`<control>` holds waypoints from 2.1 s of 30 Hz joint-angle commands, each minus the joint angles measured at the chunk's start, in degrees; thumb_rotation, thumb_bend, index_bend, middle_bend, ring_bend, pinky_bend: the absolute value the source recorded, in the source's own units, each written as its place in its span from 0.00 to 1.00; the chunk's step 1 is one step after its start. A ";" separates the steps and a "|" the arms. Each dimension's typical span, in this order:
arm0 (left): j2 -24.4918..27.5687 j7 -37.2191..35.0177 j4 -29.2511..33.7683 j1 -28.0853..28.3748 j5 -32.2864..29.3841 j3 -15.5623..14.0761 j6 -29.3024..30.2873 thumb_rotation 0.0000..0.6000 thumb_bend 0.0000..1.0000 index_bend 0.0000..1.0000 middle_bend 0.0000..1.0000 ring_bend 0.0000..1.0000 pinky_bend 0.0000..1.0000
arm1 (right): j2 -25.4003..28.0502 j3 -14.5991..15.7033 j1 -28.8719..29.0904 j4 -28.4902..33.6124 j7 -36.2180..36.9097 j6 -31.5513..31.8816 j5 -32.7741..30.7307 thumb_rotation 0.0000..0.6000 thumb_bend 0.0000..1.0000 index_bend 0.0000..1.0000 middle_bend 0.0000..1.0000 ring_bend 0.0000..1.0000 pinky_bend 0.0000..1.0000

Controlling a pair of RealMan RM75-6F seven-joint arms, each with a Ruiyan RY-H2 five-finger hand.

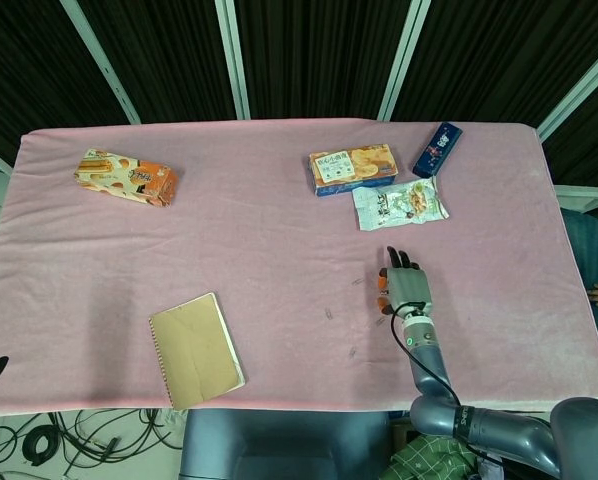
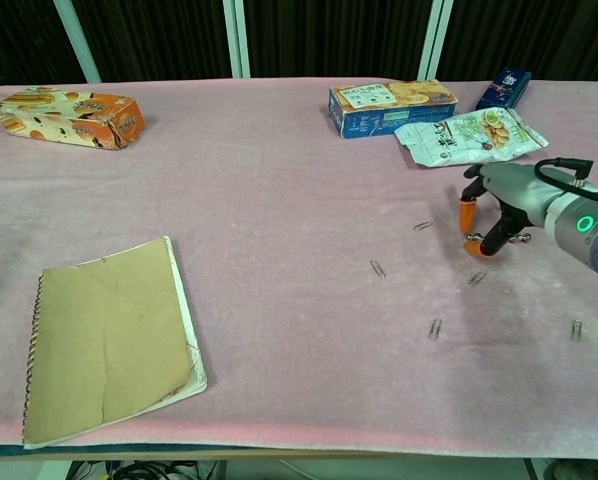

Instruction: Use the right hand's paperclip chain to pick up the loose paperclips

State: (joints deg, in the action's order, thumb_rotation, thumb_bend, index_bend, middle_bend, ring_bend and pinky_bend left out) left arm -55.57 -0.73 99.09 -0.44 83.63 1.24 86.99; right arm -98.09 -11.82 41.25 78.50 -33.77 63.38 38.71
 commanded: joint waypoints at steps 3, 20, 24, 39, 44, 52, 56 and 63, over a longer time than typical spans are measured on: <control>0.03 -0.05 -0.02 -0.04 0.03 0.02 0.11 1.00 0.22 0.03 0.00 0.00 0.00 | -0.11 -0.29 -0.08 -0.23 -0.02 -0.23 -0.08 1.00 0.29 0.53 0.00 0.01 0.19; -0.09 0.35 0.01 0.14 -0.21 -0.03 -0.39 1.00 0.22 0.03 0.00 0.00 0.00 | -0.03 -0.82 -0.48 -0.67 -0.26 -1.29 -0.12 1.00 0.29 0.55 0.00 0.01 0.19; -0.07 0.23 -0.04 0.11 -0.15 0.03 -0.21 1.00 0.22 0.03 0.00 0.00 0.00 | 0.03 -0.95 -0.52 -0.96 -0.40 -1.45 -0.23 1.00 0.31 0.55 0.00 0.01 0.19; -0.13 0.57 0.10 0.10 -0.26 0.00 -0.25 1.00 0.22 0.03 0.00 0.00 0.00 | 1.20 -0.80 -0.91 -0.76 -0.86 -2.49 -0.37 1.00 0.31 0.55 0.00 0.01 0.19; -0.15 0.64 0.11 0.08 -0.19 -0.02 -0.19 1.00 0.22 0.03 0.00 0.00 0.00 | 1.24 -0.50 -0.93 -1.22 -1.32 -2.53 -0.16 1.00 0.31 0.55 0.00 0.01 0.19; -0.15 0.72 0.13 0.08 -0.15 -0.05 -0.19 1.00 0.22 0.03 0.00 0.00 0.00 | 1.25 -0.26 -0.95 -1.72 -1.79 -2.54 0.20 1.00 0.32 0.56 0.00 0.01 0.19; -0.15 0.75 0.14 0.09 -0.11 -0.06 -0.19 1.00 0.22 0.03 0.00 0.00 0.00 | 1.52 -0.49 -0.89 -1.20 -1.73 -2.38 0.66 1.00 0.32 0.56 0.00 0.01 0.19; -0.09 0.54 0.13 0.02 0.00 -0.09 -0.06 1.00 0.22 0.03 0.00 0.00 0.00 | 2.59 -1.11 -0.72 0.88 -1.67 -1.58 1.95 1.00 0.32 0.56 0.00 0.01 0.19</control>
State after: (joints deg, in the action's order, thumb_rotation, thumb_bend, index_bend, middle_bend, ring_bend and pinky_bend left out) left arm -55.66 -0.20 99.22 -0.43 83.63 1.15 86.93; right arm -95.67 -12.80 40.50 79.14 -35.47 61.68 40.53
